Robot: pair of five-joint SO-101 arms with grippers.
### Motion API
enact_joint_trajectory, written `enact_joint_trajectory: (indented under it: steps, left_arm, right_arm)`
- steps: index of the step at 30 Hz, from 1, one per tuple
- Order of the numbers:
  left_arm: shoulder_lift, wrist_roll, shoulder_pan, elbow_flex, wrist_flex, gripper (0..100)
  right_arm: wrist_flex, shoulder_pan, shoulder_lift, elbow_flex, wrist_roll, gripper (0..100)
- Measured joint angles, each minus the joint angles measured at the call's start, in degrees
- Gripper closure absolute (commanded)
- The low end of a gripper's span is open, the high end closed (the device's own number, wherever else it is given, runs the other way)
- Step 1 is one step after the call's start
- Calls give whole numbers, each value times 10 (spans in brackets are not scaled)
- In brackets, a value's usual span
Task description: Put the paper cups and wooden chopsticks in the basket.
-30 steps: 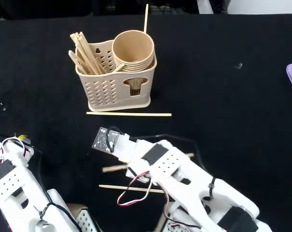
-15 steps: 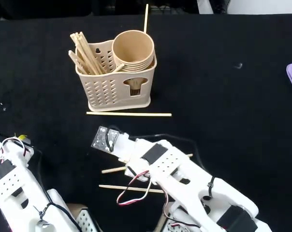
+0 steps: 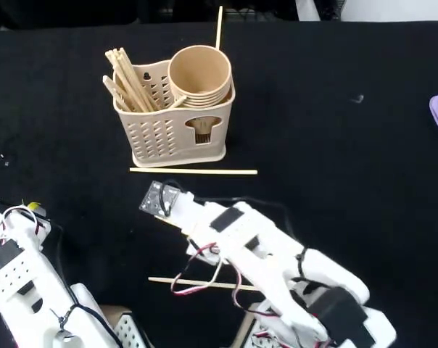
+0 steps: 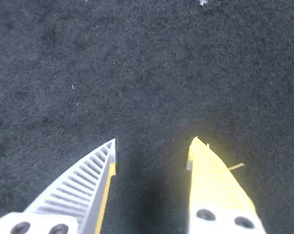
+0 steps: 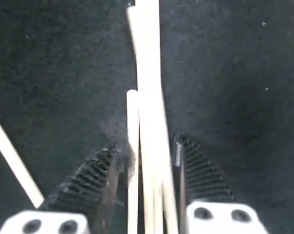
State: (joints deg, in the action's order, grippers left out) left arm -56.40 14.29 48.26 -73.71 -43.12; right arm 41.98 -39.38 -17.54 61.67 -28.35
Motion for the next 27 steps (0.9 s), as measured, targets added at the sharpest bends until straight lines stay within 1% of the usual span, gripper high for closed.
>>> enact_joint_trajectory:
  steps: [1,3,7,13,19,22,25,27]
  left_arm:
    - [0,0,0,0,0,760]
    - [0,0,0,0,0,760]
    - [0,0,0,0,0,760]
    - [0,0,0,0,0,760]
    - [0,0,0,0,0,760]
    - [0,0,0,0,0,760]
    - [0,0,0,0,0,760]
    - [0,0,0,0,0,760]
  right_arm:
    - [1,3,4,-5,0,992]
    - [1,3,4,-8,0,977]
    - [6,3,0,-9,0,987]
    - [7,2,-59,23,0,982]
    - [7,-19,-74,33,7,895]
    - [20,-19,-78,33,17,922]
    - [38,-8,-80,31,17,988]
    - [40,4,-80,31,17,984]
